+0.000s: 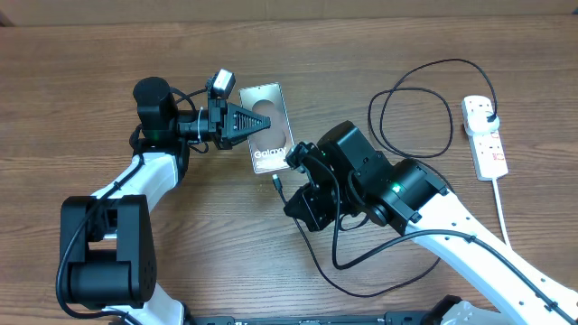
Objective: Plug charger to phone and switch on socket
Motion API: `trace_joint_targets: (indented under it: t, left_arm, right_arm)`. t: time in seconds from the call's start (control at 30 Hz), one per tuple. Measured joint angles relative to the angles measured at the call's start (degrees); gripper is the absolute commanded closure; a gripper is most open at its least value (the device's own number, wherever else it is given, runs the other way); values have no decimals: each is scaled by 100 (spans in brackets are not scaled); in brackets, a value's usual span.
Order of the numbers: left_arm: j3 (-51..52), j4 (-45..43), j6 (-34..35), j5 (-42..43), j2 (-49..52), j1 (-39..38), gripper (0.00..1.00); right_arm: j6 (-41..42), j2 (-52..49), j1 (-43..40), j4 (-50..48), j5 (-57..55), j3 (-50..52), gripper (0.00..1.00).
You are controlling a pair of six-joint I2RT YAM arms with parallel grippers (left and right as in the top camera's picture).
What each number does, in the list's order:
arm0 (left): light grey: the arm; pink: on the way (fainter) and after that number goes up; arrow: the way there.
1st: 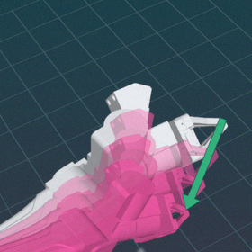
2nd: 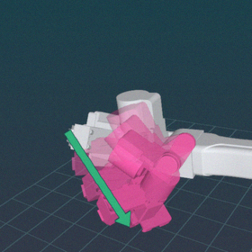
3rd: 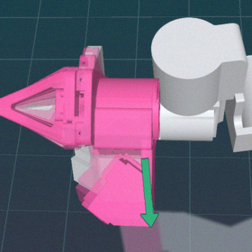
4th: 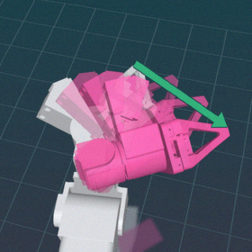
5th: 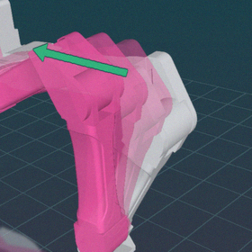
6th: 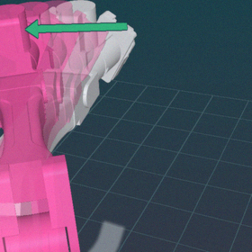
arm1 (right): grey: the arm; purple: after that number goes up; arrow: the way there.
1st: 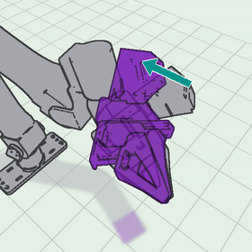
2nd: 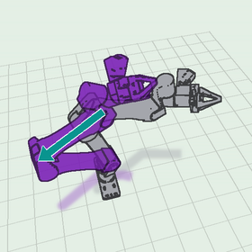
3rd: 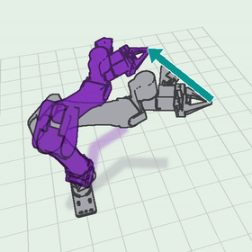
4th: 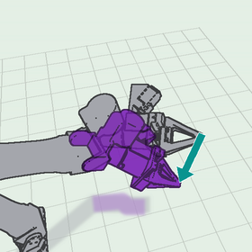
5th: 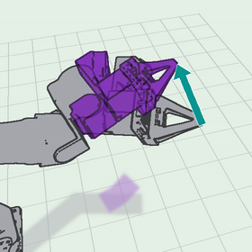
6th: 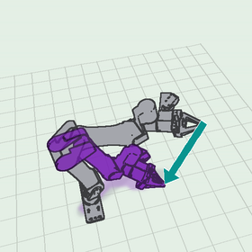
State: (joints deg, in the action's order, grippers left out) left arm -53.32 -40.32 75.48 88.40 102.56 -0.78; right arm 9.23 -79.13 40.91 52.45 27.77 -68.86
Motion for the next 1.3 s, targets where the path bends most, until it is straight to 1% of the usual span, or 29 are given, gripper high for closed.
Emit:
trace_joint_targets:
  t: [0.17, 0.47, 0.77, 1.3]
  left_arm:
    - [0, 0, 4, 15, 0, 0, 96]
    - [0, 0, 85, 17, 0, 0, 96]
    - [0, -2, -256, 15, 0, 0, 96]
    - [0, 0, -367, -31, 0, 0, 96]
  right_arm:
    - [271, -70, 0, -9, -205, 0, 96]
    - [402, -175, 0, -57, -273, 0, 96]
    - [424, -177, 0, 2, -275, 0, 96]
    - [424, -177, 0, -70, -247, 0, 96]
